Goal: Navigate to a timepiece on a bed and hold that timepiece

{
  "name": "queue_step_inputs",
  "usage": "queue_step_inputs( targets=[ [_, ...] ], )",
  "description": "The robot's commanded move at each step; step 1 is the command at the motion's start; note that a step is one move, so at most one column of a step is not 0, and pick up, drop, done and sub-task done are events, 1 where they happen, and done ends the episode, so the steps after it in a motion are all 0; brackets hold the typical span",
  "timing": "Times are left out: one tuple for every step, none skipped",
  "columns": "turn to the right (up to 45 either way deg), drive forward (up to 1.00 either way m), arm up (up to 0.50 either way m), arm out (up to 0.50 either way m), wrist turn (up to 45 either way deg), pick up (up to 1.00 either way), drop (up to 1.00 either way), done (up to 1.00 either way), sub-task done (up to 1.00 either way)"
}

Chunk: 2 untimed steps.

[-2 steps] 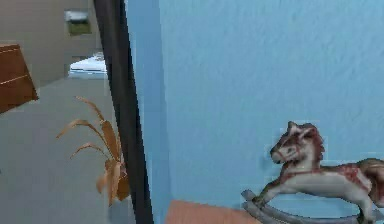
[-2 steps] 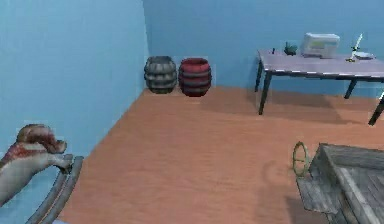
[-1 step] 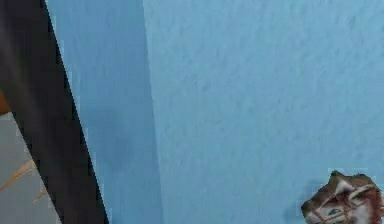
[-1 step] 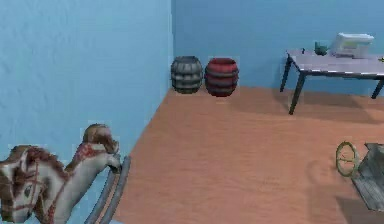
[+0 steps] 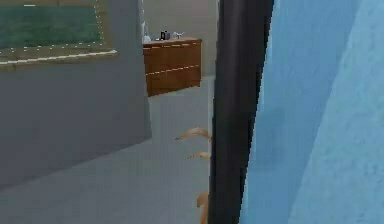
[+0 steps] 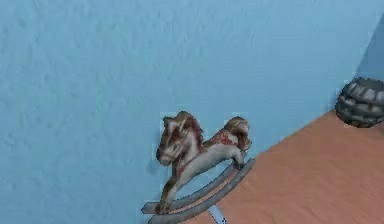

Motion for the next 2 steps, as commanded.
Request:
queue_step_inputs(
  targets=[
    [-30.0, 0.00, 0.00, 0.00, 0.0, 0.00, 0.00, 0.00, 0.00],
    [0.0, 0.60, 0.00, 0.00, 0.0, 0.00, 0.00, 0.00, 0.00]
  ],
)
